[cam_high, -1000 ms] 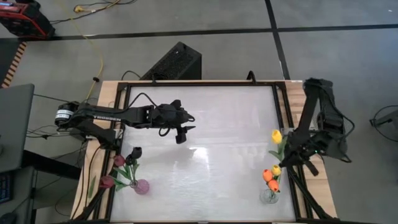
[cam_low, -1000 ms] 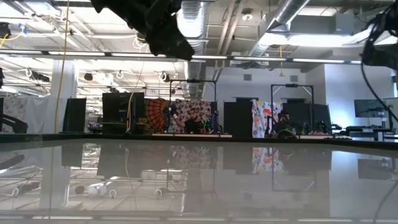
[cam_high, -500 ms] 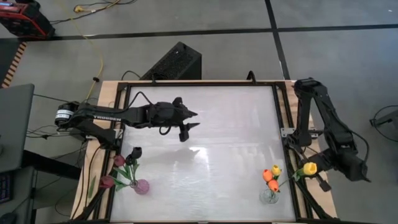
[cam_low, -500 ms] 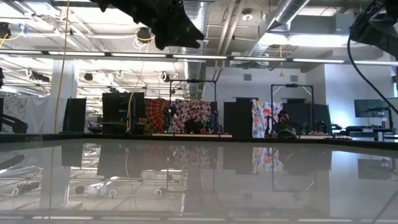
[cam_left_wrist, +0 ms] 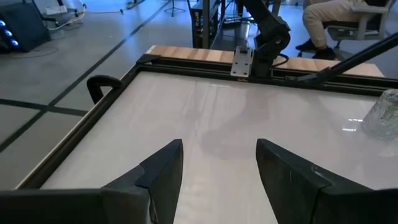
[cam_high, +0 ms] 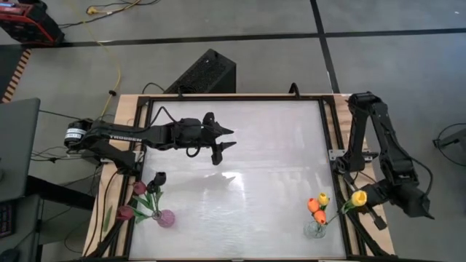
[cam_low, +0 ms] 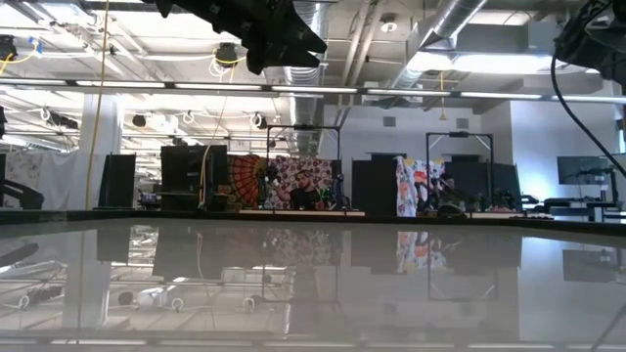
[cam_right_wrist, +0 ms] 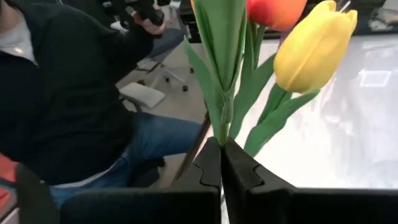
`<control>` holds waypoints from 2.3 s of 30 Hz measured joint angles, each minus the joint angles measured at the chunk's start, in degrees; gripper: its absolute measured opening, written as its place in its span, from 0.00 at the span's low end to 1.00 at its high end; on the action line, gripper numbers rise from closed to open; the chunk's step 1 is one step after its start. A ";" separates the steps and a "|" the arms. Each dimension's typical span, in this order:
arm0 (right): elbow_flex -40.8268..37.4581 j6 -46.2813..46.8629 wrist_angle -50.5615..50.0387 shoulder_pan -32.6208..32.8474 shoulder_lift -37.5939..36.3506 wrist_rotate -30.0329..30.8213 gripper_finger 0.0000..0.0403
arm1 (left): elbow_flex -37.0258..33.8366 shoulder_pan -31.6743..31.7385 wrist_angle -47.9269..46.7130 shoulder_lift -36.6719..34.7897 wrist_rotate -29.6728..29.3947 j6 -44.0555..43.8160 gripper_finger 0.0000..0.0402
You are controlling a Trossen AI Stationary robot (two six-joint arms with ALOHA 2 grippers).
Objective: Sort flowers into vase by color
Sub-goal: Put the yellow flower into the transparent flower vase, then return to Home Position
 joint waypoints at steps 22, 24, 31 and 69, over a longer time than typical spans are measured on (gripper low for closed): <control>3.09 -8.57 3.44 -5.45 5.73 -2.23 0.06 | 0.00 0.00 -2.56 0.00 0.04 -0.50 0.48; 3.09 -7.05 3.13 -6.11 6.37 -2.78 0.06 | 0.00 0.00 -2.78 0.00 0.04 -0.50 0.48; 3.06 -4.02 2.67 -7.03 8.67 -3.28 0.06 | 0.02 -0.01 -3.04 0.00 0.04 -0.48 0.48; 3.04 27.11 2.27 -11.30 15.89 -19.13 0.49 | 0.04 -0.04 -3.77 0.02 1.35 -2.03 0.48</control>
